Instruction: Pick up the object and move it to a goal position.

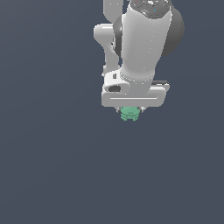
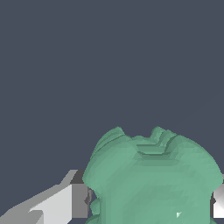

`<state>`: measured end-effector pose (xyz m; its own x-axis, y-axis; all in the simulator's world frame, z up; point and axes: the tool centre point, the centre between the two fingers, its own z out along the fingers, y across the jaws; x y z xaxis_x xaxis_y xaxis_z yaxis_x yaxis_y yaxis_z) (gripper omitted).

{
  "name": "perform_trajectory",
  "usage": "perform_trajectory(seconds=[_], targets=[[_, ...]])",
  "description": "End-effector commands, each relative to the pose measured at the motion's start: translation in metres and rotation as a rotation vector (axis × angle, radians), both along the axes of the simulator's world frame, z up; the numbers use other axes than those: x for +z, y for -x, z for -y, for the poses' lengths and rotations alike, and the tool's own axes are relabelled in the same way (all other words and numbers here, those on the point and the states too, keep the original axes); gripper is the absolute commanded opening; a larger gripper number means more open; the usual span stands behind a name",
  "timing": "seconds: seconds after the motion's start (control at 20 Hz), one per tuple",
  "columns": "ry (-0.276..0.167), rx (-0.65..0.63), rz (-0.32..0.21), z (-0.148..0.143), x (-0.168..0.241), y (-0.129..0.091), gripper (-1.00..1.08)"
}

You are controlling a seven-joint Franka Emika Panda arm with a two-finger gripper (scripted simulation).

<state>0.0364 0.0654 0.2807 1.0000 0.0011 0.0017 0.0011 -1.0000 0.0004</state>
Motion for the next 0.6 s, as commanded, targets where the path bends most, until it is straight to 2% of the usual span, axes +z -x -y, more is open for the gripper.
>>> perform_trajectory(seconds=[0.0, 0.55], targets=[[0.0, 0.0, -0.001, -0.007, 0.027, -0.002, -1.0], [0.0, 0.0, -0.001, -0.033, 0.124, -0.012, -1.0]])
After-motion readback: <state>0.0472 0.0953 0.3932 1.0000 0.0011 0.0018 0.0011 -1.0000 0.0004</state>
